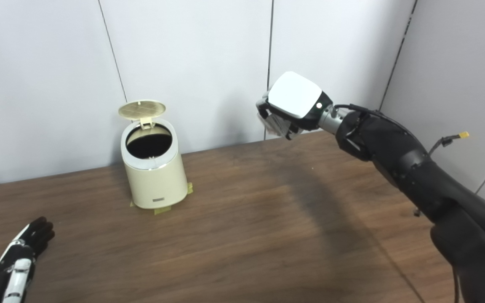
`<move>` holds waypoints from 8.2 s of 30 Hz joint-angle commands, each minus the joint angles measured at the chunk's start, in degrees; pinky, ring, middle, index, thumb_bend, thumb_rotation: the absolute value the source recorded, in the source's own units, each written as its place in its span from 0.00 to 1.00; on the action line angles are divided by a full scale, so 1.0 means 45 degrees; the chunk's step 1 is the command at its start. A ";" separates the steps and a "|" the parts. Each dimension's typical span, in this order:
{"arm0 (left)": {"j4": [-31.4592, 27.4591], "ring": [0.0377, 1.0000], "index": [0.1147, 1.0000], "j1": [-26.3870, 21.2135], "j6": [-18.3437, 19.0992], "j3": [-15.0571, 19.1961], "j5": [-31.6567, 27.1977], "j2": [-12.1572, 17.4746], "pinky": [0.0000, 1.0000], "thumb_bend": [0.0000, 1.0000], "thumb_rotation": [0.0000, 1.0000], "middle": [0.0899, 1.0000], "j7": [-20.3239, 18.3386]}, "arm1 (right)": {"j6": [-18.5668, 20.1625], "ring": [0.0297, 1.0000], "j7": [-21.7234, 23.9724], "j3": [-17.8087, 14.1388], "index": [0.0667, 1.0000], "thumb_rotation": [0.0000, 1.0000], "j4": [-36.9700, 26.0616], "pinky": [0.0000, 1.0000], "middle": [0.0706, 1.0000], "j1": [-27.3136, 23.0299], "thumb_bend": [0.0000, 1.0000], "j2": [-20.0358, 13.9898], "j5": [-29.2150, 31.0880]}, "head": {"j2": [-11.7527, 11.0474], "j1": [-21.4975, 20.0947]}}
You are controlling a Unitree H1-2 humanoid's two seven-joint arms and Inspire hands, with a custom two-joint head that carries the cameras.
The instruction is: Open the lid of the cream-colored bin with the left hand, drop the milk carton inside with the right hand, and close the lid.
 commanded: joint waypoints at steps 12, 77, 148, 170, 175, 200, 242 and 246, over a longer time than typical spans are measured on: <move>-0.0153 0.89 0.88 -0.0355 -0.0307 -0.0026 -0.0098 -0.0172 0.97 0.27 0.76 0.88 0.0068 | 0.3304 0.42 0.6116 -0.3547 0.44 0.00 -0.3918 0.38 0.45 0.0093 0.52 0.1835 0.5529 | -0.0032 0.0094; 0.0882 0.90 0.88 -0.0396 -0.1382 -0.1051 0.0785 -0.0652 0.93 0.37 0.77 0.87 0.0677 | -0.0270 0.45 0.4791 -0.2481 0.43 0.00 -0.3966 0.36 0.43 -0.1423 0.52 0.5606 0.3914 | -0.0257 0.1888; 0.1026 0.90 0.89 -0.0368 -0.1508 -0.1139 0.0954 -0.0492 0.88 0.39 0.77 0.89 0.0642 | 0.0136 0.50 0.2352 -0.1896 0.49 0.25 -0.4192 0.46 0.49 -0.0756 0.99 0.4980 0.1069 | -0.0341 0.1753; 0.1124 0.90 0.87 -0.0413 -0.1581 -0.1179 0.0931 -0.0556 0.89 0.37 0.76 0.88 0.0681 | 0.0744 0.73 0.1338 -0.1774 0.71 0.28 -0.4019 0.65 0.71 -0.0868 1.00 0.5150 0.0253 | -0.0401 0.1761; 0.1130 0.90 0.87 -0.0412 -0.1606 -0.1183 0.0954 -0.0530 0.89 0.38 0.76 0.88 0.0669 | 0.0787 0.71 0.1201 -0.1817 0.69 0.27 -0.4076 0.62 0.69 -0.0781 1.00 0.5175 0.0294 | -0.0425 0.1746; -0.0186 0.73 0.67 -0.2708 -0.1358 -0.0788 0.3748 0.0169 0.67 0.25 0.70 0.70 0.1114 | 0.4495 0.82 0.4143 -0.4500 0.86 0.62 -0.9207 0.74 0.85 0.7111 0.46 0.8086 0.8880 | -0.0592 0.2582; 0.2122 1.00 0.88 -1.2424 0.5352 -0.5524 1.3052 0.0379 1.00 1.00 1.00 0.91 -0.5114 | 0.4366 0.87 0.3791 -0.5041 0.95 0.70 -0.7793 0.79 0.90 1.0246 0.51 0.8044 0.9408 | -0.0934 0.3397; 0.2403 1.00 0.89 -1.2358 0.5443 -0.5436 1.3133 0.0347 1.00 1.00 1.00 0.92 -0.5090 | 0.4531 0.88 0.3877 -0.5045 0.95 0.71 -0.7861 0.80 0.91 1.0268 0.52 0.8045 0.9406 | -0.0947 0.3413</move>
